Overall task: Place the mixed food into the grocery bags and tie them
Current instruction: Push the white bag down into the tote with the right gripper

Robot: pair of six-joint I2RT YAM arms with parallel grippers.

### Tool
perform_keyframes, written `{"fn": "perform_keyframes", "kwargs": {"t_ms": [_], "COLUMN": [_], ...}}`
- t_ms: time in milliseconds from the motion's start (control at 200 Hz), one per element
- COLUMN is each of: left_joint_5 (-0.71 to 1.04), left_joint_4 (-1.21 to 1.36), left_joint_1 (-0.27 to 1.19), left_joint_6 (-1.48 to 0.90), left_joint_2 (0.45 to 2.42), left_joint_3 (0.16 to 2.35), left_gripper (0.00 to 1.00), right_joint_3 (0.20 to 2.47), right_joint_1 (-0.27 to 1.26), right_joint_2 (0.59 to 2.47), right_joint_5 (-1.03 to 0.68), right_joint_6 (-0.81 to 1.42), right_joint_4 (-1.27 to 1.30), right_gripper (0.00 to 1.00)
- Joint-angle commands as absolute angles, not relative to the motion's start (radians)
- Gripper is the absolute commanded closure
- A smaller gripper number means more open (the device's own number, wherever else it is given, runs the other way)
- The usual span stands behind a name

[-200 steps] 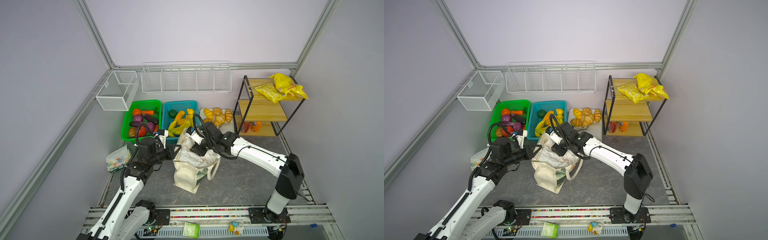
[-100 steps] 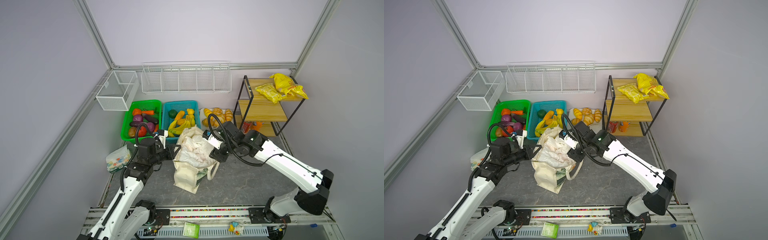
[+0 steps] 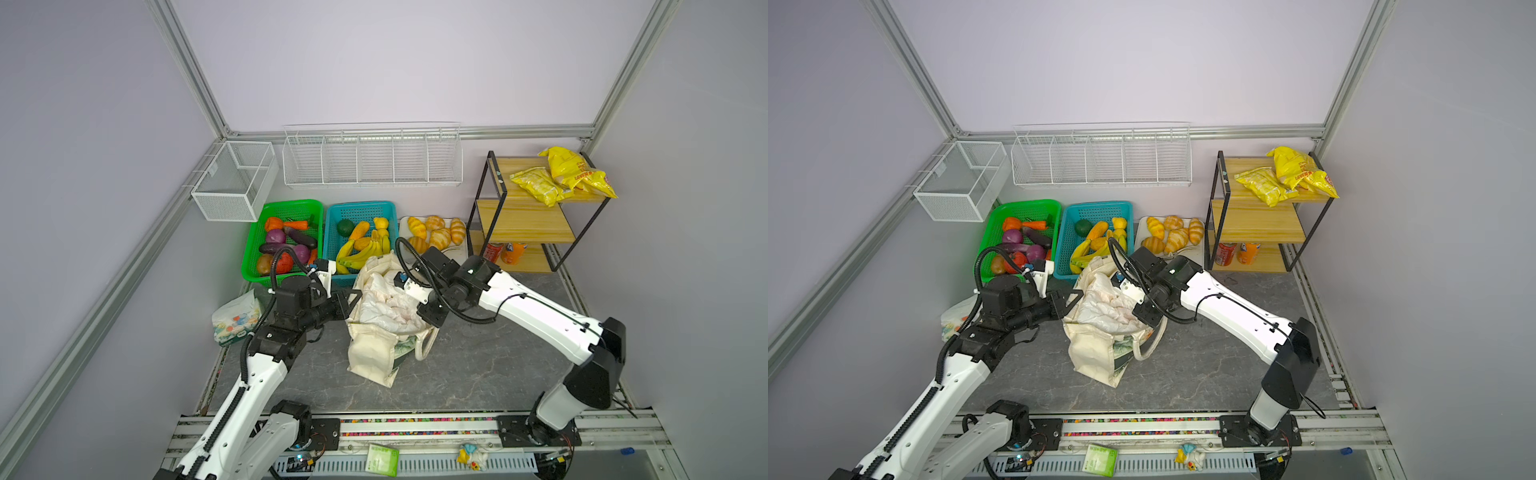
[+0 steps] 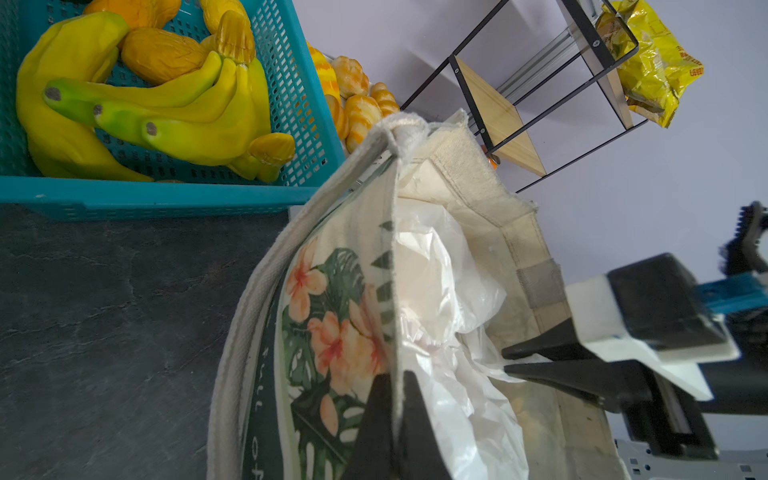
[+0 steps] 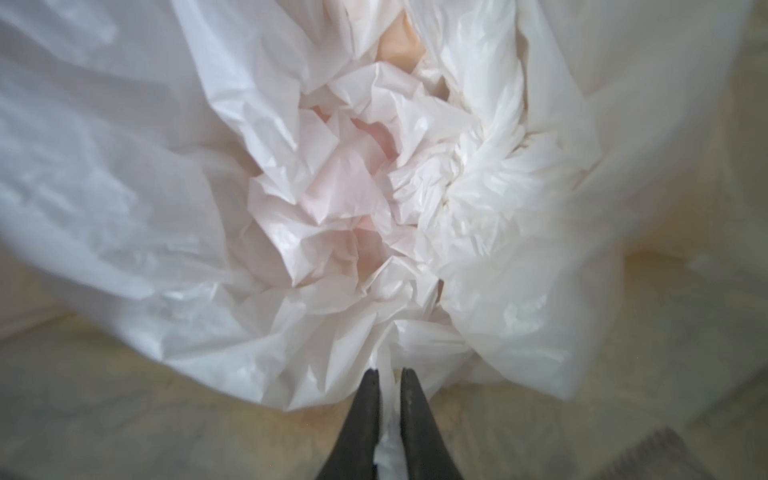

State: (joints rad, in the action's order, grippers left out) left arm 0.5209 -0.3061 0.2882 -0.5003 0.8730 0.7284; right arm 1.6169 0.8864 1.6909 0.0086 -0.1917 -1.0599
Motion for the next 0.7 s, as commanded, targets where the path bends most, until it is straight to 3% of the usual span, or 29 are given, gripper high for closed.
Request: {"fn": "perform_keyframes", "kwargs": {"t_ms": [0, 140, 455, 695], "left_joint_5": [0.504, 0.505, 0.502, 0.478], "left_joint_4": [-0.265, -0.263, -0.191, -0.143], "left_joint_1": [0.285, 0.285, 0.285, 0.285], "left_joint_6": [-0.498, -0.501, -0.545, -0.584], "left_joint_2": [0.862, 0.863, 0.866, 0.860], "left_joint_3": [0.724, 0.720, 0.692, 0.660], "left_gripper": [1.00, 1.00, 1.00, 1.00], "right_joint_3": [1.628, 1.614, 1.540, 1.388], "right_joint_1": [0.890, 0.890, 0.875, 0.767], "right_joint_2": [1.764, 1.792, 1.568, 1.322], "right_joint_5": [-0.028, -0.041, -0.046, 0.053], "right_joint_6": [-0.219, -0.224, -0.213, -0.156], "right_joint_4": [-1.025, -0.999, -0.850, -0.687], "right_gripper": [0.86, 0.84, 0.49, 0.35]}}
